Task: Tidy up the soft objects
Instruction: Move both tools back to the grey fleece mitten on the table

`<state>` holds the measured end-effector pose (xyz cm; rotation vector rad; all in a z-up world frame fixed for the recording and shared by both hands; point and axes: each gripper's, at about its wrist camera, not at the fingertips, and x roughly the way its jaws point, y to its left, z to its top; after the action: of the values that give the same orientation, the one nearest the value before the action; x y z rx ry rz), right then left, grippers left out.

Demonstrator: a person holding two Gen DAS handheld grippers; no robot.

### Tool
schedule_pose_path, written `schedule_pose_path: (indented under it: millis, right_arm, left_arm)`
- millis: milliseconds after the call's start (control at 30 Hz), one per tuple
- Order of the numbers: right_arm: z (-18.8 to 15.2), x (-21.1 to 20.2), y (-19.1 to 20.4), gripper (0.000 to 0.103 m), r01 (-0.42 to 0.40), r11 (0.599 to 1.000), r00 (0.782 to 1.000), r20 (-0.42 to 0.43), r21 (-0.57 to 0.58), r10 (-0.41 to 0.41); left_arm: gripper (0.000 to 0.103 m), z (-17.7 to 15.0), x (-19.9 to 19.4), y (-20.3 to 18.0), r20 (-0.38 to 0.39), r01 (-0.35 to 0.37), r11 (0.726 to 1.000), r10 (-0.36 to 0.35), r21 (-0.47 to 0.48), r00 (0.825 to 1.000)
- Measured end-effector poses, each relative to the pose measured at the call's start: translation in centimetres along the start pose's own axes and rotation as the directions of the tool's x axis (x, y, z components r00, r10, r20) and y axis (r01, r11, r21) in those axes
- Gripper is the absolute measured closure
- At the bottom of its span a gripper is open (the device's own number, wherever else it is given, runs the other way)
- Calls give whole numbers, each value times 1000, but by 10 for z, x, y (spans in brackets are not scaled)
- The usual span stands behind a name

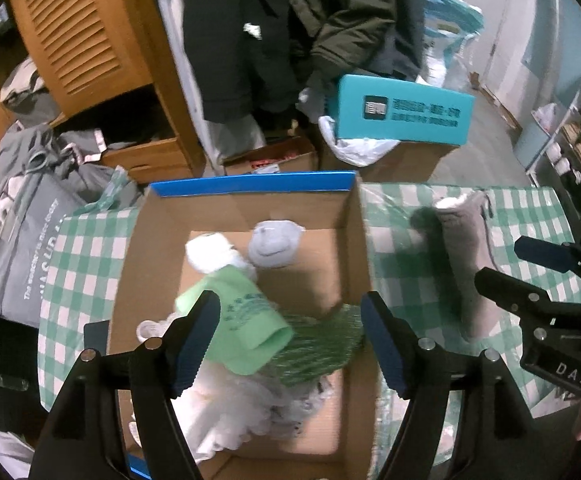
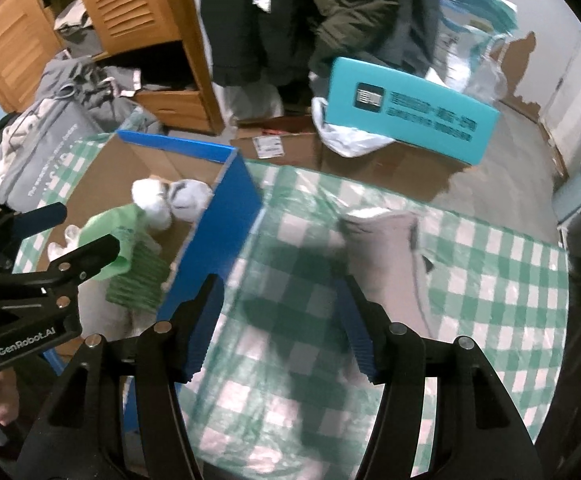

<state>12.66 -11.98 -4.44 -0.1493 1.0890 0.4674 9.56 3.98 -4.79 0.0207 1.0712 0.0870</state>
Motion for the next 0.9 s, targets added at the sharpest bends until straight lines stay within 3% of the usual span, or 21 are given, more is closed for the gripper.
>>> schedule_pose_path:
  millis: [67, 333, 900]
  right_arm:
    - [-4, -2, -8, 43, 9, 1000, 1000, 1, 14, -9]
    - [-20, -5, -36, 41, 34, 998, 999, -7, 60, -34]
    - [-45, 2, -93, 41, 116, 984, 992, -62, 132, -109]
  left_arm:
    - [21, -1, 0, -10, -1, -4, 1000, 4, 13, 1000]
    - [16, -7, -2, -47, -1, -7, 997, 7, 74, 1000]
    - [16, -17, 26, -111, -91, 80, 989, -69, 121, 993]
